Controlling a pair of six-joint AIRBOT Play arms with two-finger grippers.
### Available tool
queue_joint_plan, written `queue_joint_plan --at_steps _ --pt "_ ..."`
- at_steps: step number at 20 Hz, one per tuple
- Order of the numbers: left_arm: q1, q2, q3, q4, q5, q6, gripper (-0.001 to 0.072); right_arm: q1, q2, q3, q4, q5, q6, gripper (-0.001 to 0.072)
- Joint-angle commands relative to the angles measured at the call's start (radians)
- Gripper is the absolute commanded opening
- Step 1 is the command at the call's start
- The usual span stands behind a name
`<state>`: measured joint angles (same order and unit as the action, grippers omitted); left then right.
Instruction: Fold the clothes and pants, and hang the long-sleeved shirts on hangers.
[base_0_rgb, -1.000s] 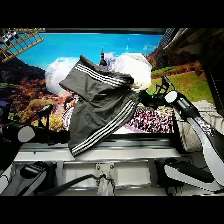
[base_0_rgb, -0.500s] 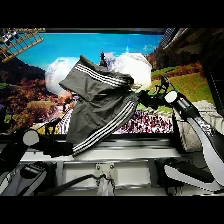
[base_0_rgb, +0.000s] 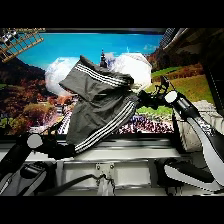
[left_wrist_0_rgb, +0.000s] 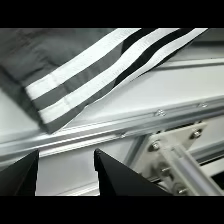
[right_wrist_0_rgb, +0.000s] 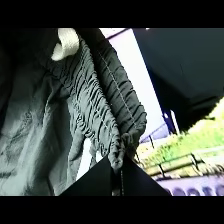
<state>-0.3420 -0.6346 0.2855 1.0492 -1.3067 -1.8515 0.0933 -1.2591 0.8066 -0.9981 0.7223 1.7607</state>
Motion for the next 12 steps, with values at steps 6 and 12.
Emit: queue_joint_plan --at_steps 6,12 --pt "-0.001 0.000 -0.048 0.001 0.095 0.000 0.0362 0.001 0.000 0.000 0.000 0.014 -0.008 0.0024" --pt "-0.001 0.000 -0.048 -0.125 0.217 0.055 0.0361 0.001 0.000 0.001 0.001 0.011 -0.019 0.0024"
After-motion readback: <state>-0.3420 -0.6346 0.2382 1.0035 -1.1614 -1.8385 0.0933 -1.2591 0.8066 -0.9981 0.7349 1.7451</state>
